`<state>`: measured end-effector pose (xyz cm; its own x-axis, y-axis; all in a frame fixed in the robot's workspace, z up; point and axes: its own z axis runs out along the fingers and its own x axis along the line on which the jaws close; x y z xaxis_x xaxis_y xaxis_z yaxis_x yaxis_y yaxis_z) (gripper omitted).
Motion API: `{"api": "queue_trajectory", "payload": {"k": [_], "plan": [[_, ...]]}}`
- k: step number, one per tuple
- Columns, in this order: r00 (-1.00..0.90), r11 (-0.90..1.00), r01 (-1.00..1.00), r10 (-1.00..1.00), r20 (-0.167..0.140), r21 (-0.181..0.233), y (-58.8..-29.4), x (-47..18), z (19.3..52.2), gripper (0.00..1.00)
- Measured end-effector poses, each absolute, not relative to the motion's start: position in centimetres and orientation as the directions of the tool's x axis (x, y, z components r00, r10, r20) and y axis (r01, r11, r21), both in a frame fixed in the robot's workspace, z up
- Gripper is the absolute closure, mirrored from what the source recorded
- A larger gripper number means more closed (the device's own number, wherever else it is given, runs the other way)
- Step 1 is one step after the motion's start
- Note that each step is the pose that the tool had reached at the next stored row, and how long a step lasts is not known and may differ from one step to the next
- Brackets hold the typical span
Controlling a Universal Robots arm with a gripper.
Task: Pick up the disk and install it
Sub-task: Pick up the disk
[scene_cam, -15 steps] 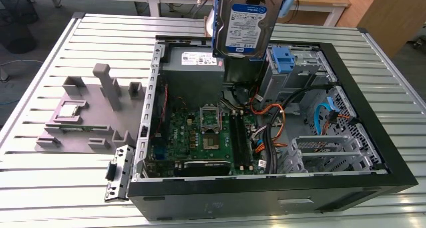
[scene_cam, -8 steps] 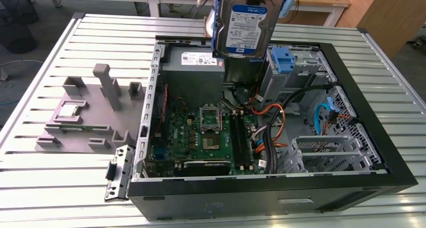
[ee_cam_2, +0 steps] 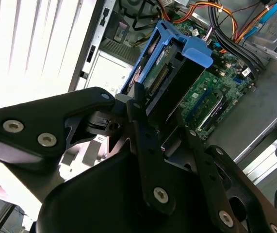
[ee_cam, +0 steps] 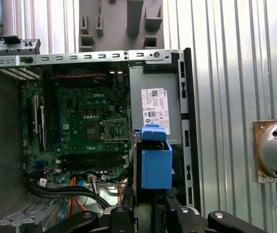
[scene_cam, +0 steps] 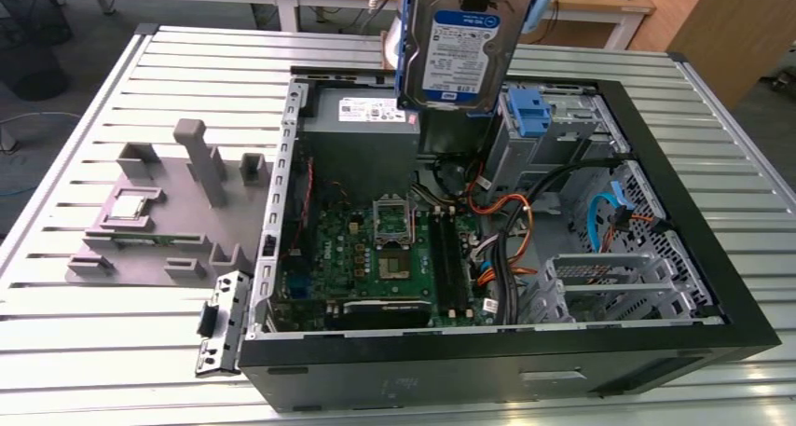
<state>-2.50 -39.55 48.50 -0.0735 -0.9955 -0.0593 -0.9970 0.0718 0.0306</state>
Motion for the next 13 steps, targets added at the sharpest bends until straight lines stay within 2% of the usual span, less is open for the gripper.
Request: {"api": "queue_trajectory", "payload": {"k": [13], "plan": [[-0.074,0.072,-0.997,-0.996,-0.042,0.029,-40.52,-2.47,48.49,0.65]]}}
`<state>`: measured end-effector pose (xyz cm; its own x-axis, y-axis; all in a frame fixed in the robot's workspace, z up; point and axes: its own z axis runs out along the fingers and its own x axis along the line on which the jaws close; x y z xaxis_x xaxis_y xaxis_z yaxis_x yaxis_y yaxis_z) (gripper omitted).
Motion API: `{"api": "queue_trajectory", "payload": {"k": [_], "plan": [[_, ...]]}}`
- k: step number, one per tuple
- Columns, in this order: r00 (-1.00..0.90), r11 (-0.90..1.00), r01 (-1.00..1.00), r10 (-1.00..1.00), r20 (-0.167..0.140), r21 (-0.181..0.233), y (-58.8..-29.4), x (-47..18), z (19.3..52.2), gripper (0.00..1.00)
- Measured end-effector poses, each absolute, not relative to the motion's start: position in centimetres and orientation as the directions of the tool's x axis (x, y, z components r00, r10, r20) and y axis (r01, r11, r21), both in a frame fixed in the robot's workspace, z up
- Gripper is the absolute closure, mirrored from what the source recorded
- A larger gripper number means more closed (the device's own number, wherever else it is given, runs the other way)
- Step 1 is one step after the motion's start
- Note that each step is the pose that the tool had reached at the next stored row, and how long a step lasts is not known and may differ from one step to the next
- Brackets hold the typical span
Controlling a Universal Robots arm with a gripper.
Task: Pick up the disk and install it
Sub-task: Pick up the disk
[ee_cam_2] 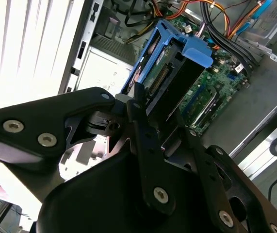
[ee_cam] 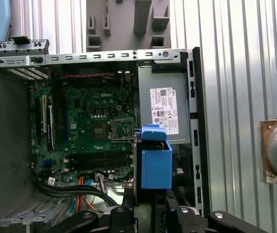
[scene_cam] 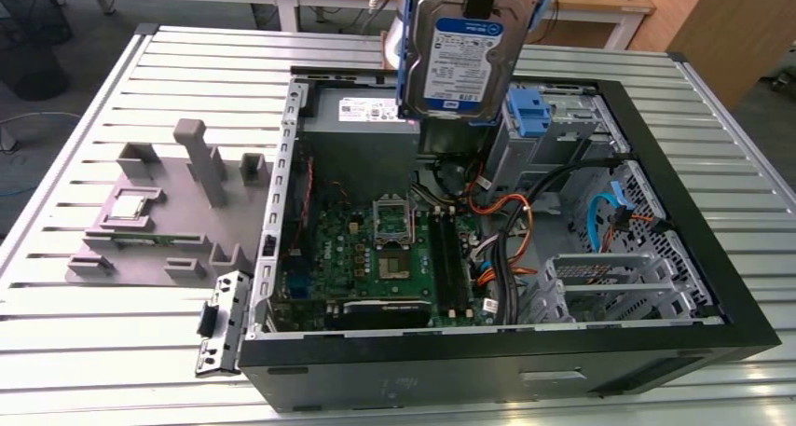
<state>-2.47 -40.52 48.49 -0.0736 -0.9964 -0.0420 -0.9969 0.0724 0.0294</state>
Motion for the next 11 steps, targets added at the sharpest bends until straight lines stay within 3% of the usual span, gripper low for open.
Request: {"api": "queue_trajectory", "payload": {"k": [11], "plan": [[-0.074,0.073,-0.997,-0.997,-0.034,0.029,-41.22,-2.44,48.48,0.65]]}}
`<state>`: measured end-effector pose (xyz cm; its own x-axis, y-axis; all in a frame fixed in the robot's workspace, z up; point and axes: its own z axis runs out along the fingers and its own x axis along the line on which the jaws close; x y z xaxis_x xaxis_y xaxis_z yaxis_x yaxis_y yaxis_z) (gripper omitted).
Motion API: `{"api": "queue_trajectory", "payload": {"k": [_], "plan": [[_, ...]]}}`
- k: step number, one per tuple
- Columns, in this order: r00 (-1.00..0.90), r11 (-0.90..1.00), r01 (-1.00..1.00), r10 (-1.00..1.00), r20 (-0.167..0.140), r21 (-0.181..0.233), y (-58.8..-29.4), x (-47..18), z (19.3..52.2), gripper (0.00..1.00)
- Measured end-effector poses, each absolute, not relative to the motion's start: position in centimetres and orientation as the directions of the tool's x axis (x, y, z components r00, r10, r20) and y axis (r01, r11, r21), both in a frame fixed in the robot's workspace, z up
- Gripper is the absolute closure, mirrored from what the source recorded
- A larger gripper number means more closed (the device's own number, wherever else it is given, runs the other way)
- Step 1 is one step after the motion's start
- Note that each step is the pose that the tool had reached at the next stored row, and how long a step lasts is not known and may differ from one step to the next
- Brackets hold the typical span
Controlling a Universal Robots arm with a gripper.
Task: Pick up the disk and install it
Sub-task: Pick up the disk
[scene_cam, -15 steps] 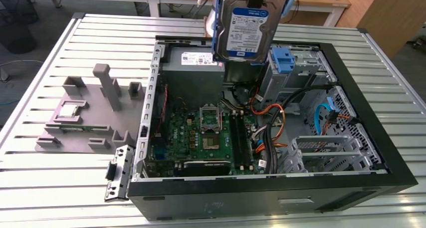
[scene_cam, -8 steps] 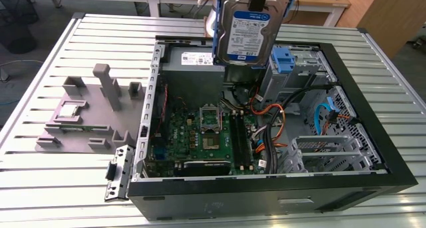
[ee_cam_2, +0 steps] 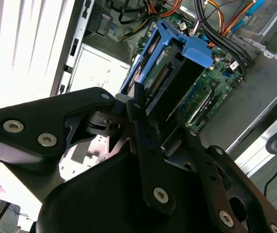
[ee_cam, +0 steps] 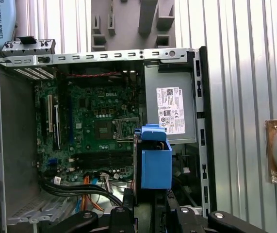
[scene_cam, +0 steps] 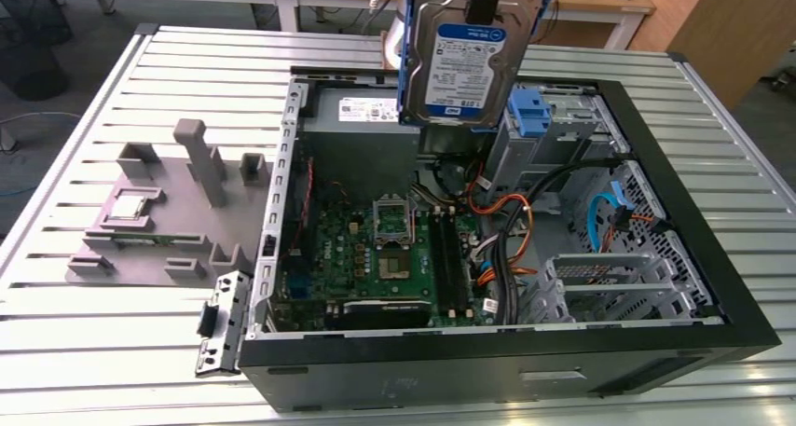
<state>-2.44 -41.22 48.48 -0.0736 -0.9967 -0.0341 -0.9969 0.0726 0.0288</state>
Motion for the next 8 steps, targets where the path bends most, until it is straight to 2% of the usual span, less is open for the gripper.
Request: {"api": "queue_trajectory", "payload": {"k": [8], "plan": [[-0.073,0.073,-0.997,-0.997,-0.029,0.028,-41.56,-2.43,48.48,0.65]]}}
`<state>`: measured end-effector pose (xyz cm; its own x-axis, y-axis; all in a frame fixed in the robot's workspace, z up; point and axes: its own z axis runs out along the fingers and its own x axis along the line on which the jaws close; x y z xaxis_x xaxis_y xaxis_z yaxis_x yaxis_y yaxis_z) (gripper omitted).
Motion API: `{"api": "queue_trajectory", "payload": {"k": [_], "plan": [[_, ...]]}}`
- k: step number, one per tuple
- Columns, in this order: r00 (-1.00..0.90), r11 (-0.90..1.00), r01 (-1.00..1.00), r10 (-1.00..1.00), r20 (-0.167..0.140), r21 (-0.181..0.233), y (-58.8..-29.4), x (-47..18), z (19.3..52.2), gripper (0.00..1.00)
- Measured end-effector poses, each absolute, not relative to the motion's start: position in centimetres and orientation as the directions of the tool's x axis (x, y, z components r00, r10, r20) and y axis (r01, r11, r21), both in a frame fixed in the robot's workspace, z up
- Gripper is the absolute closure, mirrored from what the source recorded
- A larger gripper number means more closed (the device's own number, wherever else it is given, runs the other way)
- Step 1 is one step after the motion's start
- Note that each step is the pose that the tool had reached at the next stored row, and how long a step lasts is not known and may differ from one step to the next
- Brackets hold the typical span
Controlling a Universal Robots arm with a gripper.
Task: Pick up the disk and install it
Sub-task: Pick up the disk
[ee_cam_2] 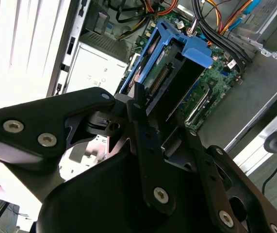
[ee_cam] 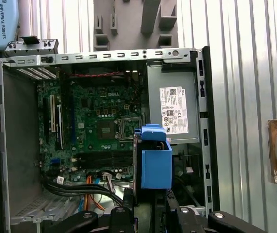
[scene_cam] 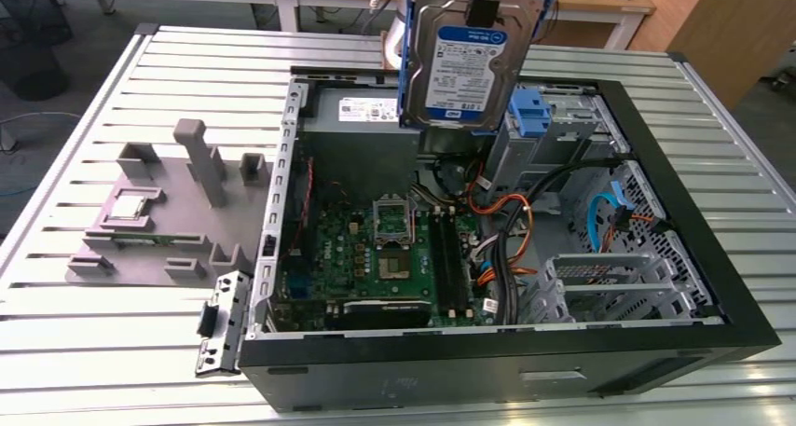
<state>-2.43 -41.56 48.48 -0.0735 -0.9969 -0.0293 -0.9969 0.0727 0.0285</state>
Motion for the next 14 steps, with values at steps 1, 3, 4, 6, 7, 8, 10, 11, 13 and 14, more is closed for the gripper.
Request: {"api": "queue_trajectory", "payload": {"k": [1,3,4,6,7,8,10,11,13,14], "plan": [[-0.073,0.073,-0.997,-0.997,-0.029,0.028,-41.60,-2.43,48.48,0.65],[-0.074,0.073,-0.997,-0.997,-0.029,0.028,-41.70,-2.43,48.48,0.65],[-0.074,0.073,-0.997,-0.997,-0.029,0.028,-41.75,-2.43,48.47,0.65],[-0.074,0.073,-0.997,-0.997,-0.027,0.028,-41.76,-2.42,48.47,0.65],[-0.074,0.073,-0.997,-0.997,-0.027,0.028,-41.76,-2.42,48.48,0.65],[-0.074,0.073,-0.997,-0.997,-0.026,0.028,-41.76,-2.42,48.48,0.65],[-0.074,0.073,-0.997,-0.997,-0.024,0.028,-41.80,-2.42,48.48,0.65],[-0.074,0.073,-0.997,-0.997,-0.024,0.028,-41.82,-2.42,48.48,0.65],[-0.074,0.073,-0.997,-0.997,-0.023,0.028,-41.86,-2.42,48.47,0.65],[-0.074,0.073,-0.997,-0.997,-0.023,0.028,-41.89,-2.42,48.47,0.65]]}}
